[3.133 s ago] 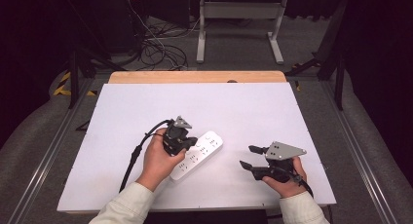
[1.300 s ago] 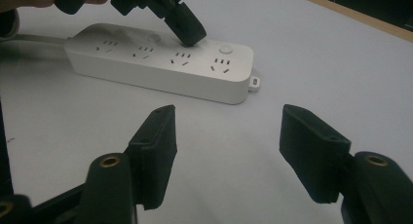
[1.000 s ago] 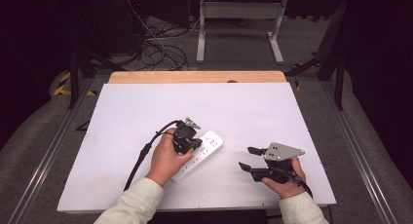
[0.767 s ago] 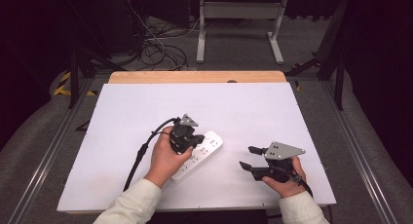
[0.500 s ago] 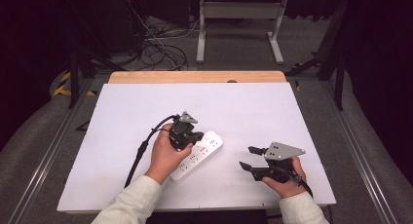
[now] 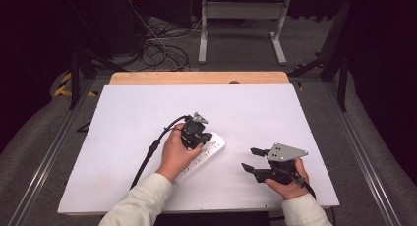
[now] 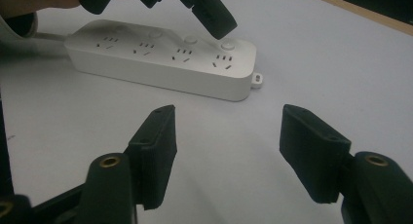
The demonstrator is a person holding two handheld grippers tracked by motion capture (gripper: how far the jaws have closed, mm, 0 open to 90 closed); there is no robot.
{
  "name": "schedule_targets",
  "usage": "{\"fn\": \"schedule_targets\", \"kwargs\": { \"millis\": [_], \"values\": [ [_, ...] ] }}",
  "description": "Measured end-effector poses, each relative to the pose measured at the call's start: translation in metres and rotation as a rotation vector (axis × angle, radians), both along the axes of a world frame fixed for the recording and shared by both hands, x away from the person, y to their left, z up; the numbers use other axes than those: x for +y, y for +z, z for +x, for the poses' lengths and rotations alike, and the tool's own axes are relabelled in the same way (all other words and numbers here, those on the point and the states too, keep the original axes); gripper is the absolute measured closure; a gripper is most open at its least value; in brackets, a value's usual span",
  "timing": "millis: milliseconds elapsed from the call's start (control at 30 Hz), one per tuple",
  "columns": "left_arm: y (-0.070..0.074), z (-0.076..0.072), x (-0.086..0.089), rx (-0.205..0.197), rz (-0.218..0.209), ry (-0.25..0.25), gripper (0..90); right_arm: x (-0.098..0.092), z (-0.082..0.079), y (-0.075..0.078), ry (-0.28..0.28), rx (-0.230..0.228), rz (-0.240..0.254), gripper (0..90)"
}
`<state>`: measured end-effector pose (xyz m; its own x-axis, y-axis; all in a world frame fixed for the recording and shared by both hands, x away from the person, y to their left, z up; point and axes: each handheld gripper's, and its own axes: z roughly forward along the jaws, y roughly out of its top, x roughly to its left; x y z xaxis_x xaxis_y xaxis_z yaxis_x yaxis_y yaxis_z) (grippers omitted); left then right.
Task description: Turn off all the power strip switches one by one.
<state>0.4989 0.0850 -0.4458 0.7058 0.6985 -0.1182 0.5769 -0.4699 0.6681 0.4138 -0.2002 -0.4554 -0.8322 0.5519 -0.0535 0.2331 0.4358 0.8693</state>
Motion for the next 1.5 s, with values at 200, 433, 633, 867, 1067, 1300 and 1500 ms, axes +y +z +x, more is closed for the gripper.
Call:
{"fn": "schedule_targets", "kwargs": {
  "millis": [200,433,633,867,1067,1300,1500],
  "values": [
    [-0.003,0.005,-0.001,0.009,0.002,0.013,90.0,0.000,0.000,0.001,0.000,-0.003,0.000,39.3],
    [-0.007,0.007,-0.004,0.010,-0.004,0.001,90.0,-0.001,0.000,0.000,-0.002,-0.002,0.000,39.3],
    [-0.009,0.006,-0.005,-0.005,0.014,0.012,90.0,-0.001,0.000,0.000,-0.002,-0.003,-0.002,39.3],
    [-0.009,0.005,-0.006,-0.021,0.033,0.008,90.0,-0.001,0.000,0.000,-0.002,-0.003,-0.002,39.3],
    [-0.009,0.004,-0.007,-0.029,0.040,0.005,90.0,0.000,0.000,0.000,0.001,-0.003,-0.004,39.3],
    [-0.009,0.005,-0.007,-0.018,0.038,0.010,90.0,0.001,0.000,0.000,0.002,0.000,-0.004,39.3],
    [-0.008,0.004,-0.011,-0.030,0.072,0.011,90.0,0.002,0.000,-0.001,0.006,0.002,-0.008,39.3]
  ]
}}
